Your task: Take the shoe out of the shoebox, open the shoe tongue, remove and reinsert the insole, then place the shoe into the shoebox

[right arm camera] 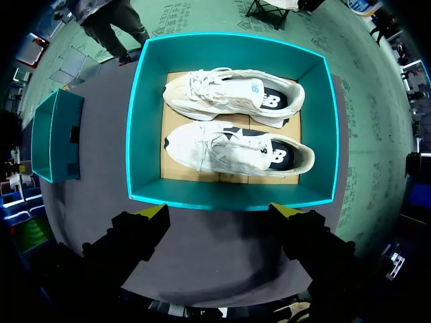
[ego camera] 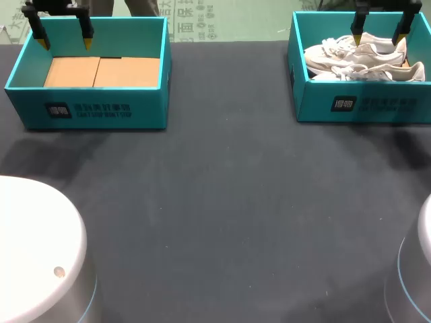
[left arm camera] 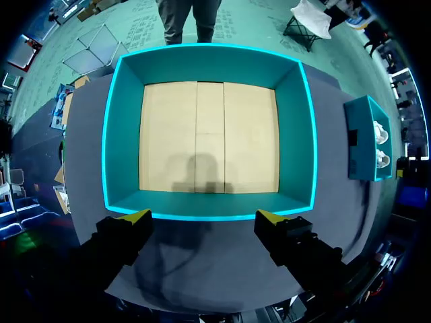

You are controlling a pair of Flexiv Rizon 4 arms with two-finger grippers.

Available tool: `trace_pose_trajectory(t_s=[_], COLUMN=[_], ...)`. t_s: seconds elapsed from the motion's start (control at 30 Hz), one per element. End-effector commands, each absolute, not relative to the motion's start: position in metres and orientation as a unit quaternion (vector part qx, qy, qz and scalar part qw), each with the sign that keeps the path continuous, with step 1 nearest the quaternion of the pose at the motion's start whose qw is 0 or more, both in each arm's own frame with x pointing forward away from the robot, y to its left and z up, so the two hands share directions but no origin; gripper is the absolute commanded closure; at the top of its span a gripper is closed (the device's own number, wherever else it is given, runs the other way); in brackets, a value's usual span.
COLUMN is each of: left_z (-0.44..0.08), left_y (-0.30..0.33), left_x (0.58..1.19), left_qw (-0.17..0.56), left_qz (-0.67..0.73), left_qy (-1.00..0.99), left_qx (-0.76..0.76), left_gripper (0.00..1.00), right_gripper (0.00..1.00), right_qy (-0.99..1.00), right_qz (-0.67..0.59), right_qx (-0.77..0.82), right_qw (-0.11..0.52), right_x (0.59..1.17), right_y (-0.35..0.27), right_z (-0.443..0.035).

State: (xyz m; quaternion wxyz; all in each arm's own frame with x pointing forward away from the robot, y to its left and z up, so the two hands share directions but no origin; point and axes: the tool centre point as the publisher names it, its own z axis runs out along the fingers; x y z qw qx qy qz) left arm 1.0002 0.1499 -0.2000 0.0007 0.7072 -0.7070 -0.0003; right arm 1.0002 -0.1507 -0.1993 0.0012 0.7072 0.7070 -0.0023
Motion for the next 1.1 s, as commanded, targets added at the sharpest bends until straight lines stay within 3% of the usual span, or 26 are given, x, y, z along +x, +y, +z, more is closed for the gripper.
trace_pose_trajectory(t_s=[0.03, 0.67, 1.1], left_z=[-0.200, -0.200, -0.200], left_y=[0.150, 0.150, 0.150], left_x=[1.000, 1.000, 1.000], left_qw=[0.001, 0.001, 0.001], left_qz=[0.000, 0.000, 0.000], left_qy=[-0.707, -0.707, -0.707], left_qx=[0.707, 0.707, 0.707], left_gripper=[0.00, 0.00, 0.00], right_gripper=[0.00, 0.00, 0.00], right_qy=[0.707, 0.707, 0.713], right_qz=[-0.002, -0.002, 0.006], right_qx=[0.707, 0.707, 0.700], right_qw=[0.001, 0.001, 0.039], right_x=[1.000, 1.000, 1.004], right_y=[-0.151, -0.151, -0.172], right_z=[-0.199, -0.199, -0.193])
